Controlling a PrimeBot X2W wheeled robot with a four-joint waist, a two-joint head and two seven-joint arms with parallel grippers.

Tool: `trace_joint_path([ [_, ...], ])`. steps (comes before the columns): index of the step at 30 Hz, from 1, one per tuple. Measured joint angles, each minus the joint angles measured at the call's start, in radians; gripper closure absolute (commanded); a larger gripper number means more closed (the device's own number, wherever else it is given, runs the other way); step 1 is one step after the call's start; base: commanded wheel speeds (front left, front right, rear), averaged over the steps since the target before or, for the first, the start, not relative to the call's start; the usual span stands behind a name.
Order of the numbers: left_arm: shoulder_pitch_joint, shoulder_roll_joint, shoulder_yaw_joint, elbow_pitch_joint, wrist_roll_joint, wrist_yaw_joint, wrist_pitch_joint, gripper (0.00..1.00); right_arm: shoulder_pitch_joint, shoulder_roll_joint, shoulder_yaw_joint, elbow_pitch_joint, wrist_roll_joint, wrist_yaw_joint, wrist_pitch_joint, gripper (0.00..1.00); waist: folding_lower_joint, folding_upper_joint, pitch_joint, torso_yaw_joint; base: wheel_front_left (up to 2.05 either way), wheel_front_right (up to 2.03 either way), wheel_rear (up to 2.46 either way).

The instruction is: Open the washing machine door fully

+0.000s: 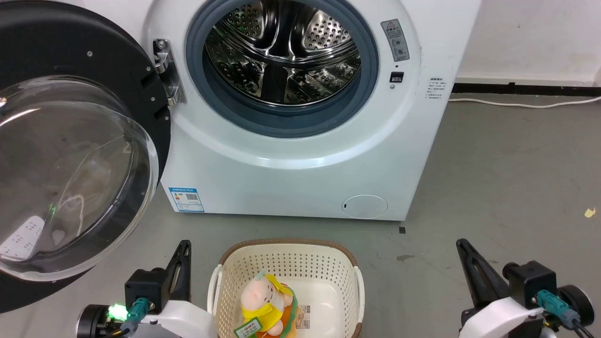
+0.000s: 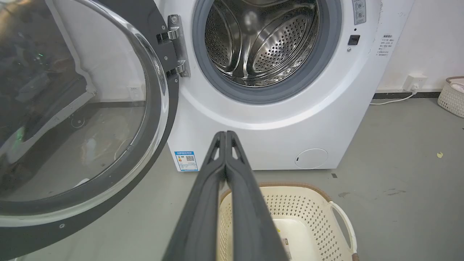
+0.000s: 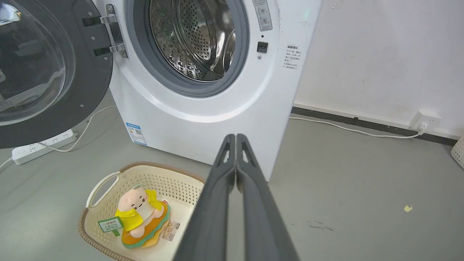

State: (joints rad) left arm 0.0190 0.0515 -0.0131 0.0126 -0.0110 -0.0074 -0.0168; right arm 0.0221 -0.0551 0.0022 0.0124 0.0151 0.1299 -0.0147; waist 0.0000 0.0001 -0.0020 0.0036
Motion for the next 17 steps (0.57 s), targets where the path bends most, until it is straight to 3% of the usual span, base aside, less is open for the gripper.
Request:
trace_joint_path([
  [17,-0.004,-0.001,0.013,-0.008,0.008,0.005,0.016,1.00,-0.010,0.000,0.000,-0.008,-0.007,0.000,0.013,1.00,0.0000,0.0000,0.002,-0.004,0.00,0.00,0.00],
])
